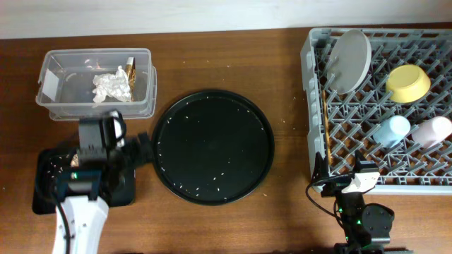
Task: Sort waste into correct bins and load items into the dishwasher rack
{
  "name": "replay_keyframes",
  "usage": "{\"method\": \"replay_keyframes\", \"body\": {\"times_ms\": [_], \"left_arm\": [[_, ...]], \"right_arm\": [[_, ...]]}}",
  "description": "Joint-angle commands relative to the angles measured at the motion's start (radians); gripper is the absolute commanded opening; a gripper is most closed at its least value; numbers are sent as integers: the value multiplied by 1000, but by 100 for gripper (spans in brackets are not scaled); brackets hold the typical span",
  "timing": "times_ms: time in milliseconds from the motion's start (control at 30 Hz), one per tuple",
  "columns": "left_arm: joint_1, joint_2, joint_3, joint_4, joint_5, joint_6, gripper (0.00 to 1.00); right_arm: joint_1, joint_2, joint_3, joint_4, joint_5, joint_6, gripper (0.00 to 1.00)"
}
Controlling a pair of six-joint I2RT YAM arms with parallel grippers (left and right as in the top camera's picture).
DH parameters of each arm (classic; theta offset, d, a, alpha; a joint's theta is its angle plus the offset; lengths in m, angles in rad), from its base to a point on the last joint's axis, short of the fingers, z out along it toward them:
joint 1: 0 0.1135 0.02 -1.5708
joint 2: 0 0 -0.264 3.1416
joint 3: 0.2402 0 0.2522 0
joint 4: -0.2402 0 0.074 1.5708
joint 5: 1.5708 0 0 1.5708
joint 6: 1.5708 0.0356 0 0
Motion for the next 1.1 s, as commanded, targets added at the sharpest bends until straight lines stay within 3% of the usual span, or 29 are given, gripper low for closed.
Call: {"method": "replay_keyframes", "body": {"times_ms": [0, 67, 167, 267, 433, 600, 700, 767, 1067], "left_arm": [[1, -222, -267, 12, 43, 16, 100], [1, -324, -386, 114, 14, 18, 99], [1, -571, -612, 475, 122, 254, 99], [1, -770, -840, 807, 151, 261, 99], [1, -833, -926, 1010, 151, 261, 99], [0, -948, -927, 992, 132, 261, 99], [1, -1072, -927, 783, 77, 261, 99], [-3, -1106, -927, 729, 57, 261, 99], [-4, -1104, -927, 729, 50, 261, 99]], "right_arm": [[-6, -7, -5, -5, 4, 3, 99], [-6, -7, -5, -5, 4, 3, 98], [-6, -7, -5, -5, 4, 3, 98], [-6, -7, -5, -5, 4, 3, 98], [-6, -7, -5, -5, 4, 3, 98], [-6, -7, -5, -5, 4, 3, 98], [-6, -7, -5, -5, 4, 3, 98], [-6, -7, -5, -5, 4, 3, 98], [-6, -7, -5, -5, 4, 3, 98]]}}
